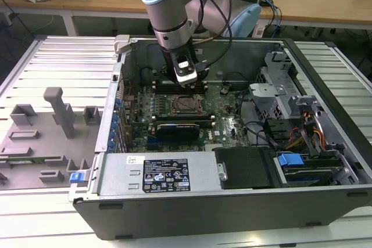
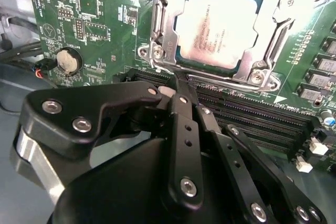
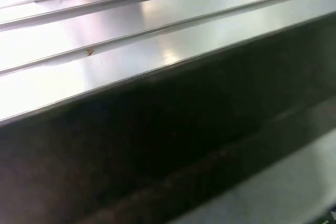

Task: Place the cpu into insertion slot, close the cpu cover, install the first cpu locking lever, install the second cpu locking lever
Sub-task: 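Install the first cpu locking lever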

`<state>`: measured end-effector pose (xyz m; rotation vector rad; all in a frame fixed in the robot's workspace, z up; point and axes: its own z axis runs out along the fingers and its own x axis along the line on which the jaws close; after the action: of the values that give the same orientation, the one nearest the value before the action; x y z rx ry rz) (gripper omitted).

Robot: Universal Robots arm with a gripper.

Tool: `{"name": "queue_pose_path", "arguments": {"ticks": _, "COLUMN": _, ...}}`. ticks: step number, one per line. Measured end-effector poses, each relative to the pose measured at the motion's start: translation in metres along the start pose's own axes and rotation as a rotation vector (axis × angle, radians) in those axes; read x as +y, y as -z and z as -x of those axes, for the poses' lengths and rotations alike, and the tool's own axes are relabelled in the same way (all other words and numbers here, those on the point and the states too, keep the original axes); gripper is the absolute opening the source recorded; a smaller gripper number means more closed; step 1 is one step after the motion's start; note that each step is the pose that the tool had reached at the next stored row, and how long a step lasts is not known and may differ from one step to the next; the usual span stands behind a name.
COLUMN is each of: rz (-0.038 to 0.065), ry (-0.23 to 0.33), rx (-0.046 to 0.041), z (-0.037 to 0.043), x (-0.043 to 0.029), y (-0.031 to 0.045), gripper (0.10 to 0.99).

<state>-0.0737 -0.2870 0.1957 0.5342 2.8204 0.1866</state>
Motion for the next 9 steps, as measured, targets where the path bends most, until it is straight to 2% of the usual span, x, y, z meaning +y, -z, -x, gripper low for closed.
{"name": "queue_pose_path", "arguments": {"ticks": 9, "rz": 0.0, "ry": 0.0, "rx": -0.0001, "z": 0.0011, "x": -0.0012, "y": 0.0015, "gripper": 0.106}}
